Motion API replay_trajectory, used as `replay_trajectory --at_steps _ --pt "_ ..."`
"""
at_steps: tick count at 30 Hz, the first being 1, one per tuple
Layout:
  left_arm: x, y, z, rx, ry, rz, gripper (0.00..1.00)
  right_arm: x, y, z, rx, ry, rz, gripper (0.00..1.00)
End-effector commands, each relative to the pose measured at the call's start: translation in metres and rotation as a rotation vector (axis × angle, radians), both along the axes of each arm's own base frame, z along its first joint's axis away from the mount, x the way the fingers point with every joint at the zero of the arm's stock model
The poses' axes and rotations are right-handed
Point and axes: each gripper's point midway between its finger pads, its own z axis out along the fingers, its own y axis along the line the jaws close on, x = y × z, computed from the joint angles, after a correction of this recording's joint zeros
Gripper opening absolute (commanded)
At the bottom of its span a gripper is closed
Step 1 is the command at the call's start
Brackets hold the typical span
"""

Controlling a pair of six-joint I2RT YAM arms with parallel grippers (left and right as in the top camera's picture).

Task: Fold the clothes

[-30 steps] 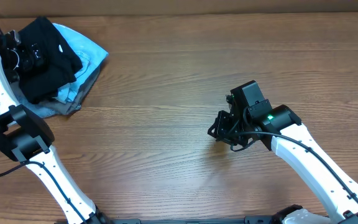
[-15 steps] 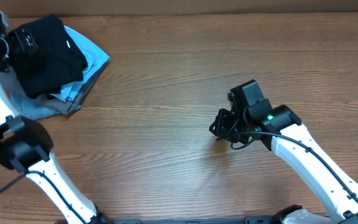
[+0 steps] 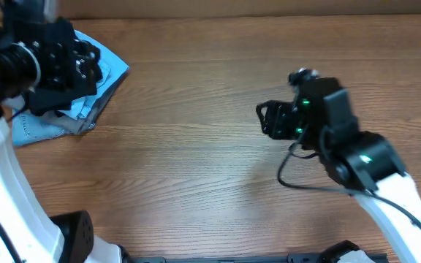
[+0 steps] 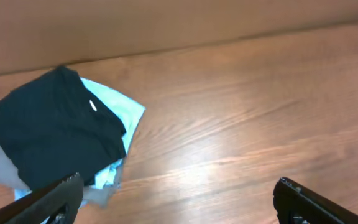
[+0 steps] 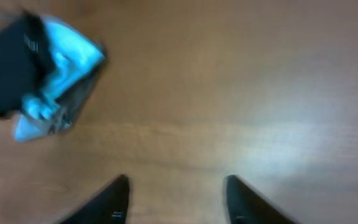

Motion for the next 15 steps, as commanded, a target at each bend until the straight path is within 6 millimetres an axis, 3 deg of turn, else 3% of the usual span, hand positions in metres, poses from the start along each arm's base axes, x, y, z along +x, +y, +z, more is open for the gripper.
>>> replay_trajectory --at_steps 1,3,8,11,15 --pt "-0.022 -0.004 0.012 0.085 -0.031 0.075 1.0 -0.004 -0.018 0.074 -0.027 -0.234 -0.016 0.79" --pt "-0.037 -0.016 0.024 0.078 -0.07 0.067 1.0 -0.011 -0.025 0.095 -0.013 -0.291 -0.035 1.0" --pt "-0.071 -0.04 0.046 0.018 -0.141 0.03 1.0 -0.023 -0.056 0.123 -0.072 -0.404 -0.14 1.0" --pt "-0.086 -0.043 0.055 0.013 -0.178 0.014 1.0 -0.039 -0.079 0.144 -0.11 -0.491 -0.205 1.0" --pt "-0.093 -0.042 0.059 0.012 -0.196 0.015 1.0 -0.058 -0.089 0.162 -0.076 -0.554 -0.223 1.0"
